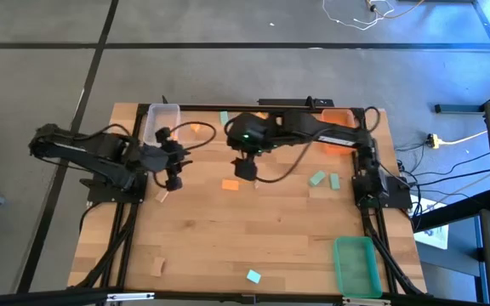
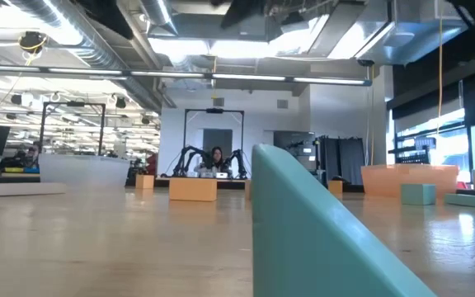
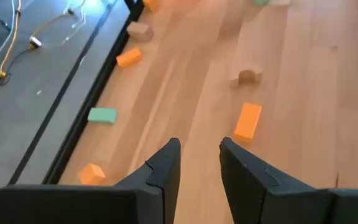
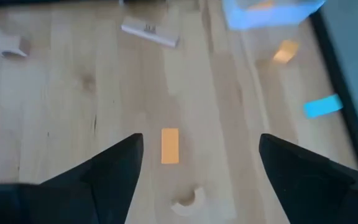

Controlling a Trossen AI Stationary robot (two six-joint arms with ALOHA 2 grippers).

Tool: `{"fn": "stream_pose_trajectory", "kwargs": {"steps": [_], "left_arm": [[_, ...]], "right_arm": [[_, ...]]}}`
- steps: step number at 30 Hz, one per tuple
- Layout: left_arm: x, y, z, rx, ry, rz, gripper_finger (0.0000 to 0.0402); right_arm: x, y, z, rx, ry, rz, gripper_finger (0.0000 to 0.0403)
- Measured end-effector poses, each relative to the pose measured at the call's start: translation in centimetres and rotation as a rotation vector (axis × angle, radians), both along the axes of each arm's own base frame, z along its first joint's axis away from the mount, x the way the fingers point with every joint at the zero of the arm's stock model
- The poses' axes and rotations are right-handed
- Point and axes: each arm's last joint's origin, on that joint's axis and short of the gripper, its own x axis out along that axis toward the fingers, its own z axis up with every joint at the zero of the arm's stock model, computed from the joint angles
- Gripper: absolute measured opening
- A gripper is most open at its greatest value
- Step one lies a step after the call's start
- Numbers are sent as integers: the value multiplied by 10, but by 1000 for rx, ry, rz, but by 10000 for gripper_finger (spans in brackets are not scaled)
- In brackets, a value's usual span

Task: Sort & place blocks by color
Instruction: Put the orange block into the transparent bin

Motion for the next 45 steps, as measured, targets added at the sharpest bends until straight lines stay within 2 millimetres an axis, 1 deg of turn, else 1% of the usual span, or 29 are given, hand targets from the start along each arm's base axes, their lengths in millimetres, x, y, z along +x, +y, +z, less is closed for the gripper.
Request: {"fn": "stream_pose_trajectory", "kwargs": {"steps": [2, 8, 13, 15, 18, 22, 25, 26, 28, 30, 32, 36, 41, 45], "left_arm": [[9, 2, -5, -27, 27, -6, 102], [34, 13, -17, -156, 67, -29, 102], [44, 24, -26, -197, 111, -7, 102], [46, 27, -29, -210, 123, -5, 102], [48, 30, -31, -220, 140, -25, 102], [48, 30, -30, -228, 136, -37, 102], [48, 30, -30, -210, 138, -56, 102], [49, 30, -30, -205, 139, -61, 102], [50, 30, -29, -198, 130, -76, 102], [50, 30, -29, -202, 127, -84, 102], [50, 29, -29, -213, 127, -95, 102], [50, 29, -28, -213, 121, -95, 102], [52, 29, -28, -239, 114, -120, 102], [60, 33, -36, -289, 142, -135, 102]], "right_arm": [[-8, 7, 10, -30, -22, -4, 320], [-28, 23, 25, -102, -16, -23, 320], [-40, 32, 33, -91, -12, -33, 320], [-45, 36, 36, -123, -8, -65, 320], [-62, 38, 41, -184, 25, -161, 320], [-94, 39, 54, -251, 45, -313, 320], [-114, 42, 59, -269, 15, -370, 320], [-119, 43, 58, -258, 7, -375, 320], [-129, 44, 52, -243, -20, -381, 320], [-138, 44, 42, -219, -61, -391, 320], [-147, 43, 27, -188, -110, -390, 320], [-167, 40, 0, -102, -241, -333, 320], [-181, 34, -38, 16, -410, -168, 320], [-186, 31, -72, 86, -489, -6, 320]]}}
